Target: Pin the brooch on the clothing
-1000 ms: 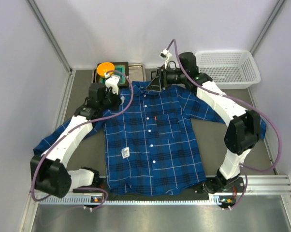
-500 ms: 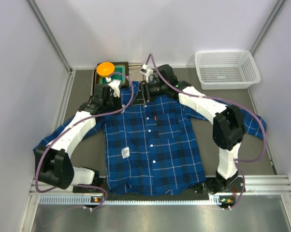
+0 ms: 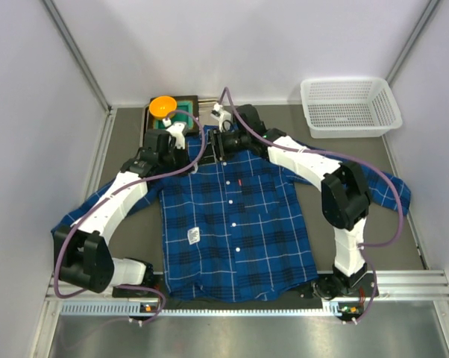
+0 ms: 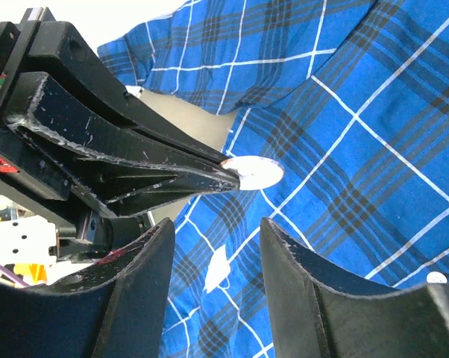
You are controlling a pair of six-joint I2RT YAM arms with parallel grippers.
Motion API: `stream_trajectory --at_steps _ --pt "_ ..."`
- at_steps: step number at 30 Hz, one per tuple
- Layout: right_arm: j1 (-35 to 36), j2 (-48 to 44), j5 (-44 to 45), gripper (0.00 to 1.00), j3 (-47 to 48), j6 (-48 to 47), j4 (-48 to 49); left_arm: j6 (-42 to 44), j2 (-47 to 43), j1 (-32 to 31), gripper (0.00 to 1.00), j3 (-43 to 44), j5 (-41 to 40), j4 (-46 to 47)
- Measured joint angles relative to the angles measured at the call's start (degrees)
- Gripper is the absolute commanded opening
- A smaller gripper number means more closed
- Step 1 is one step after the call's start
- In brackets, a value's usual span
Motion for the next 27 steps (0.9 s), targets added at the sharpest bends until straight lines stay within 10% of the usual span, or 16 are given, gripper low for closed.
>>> stream_trajectory --at_steps 27 --pt "2.3 0.0 6.6 0.31 1.5 -7.8 -3.8 -2.7 -0.6 0.3 0.0 0.0 8.4 2.1"
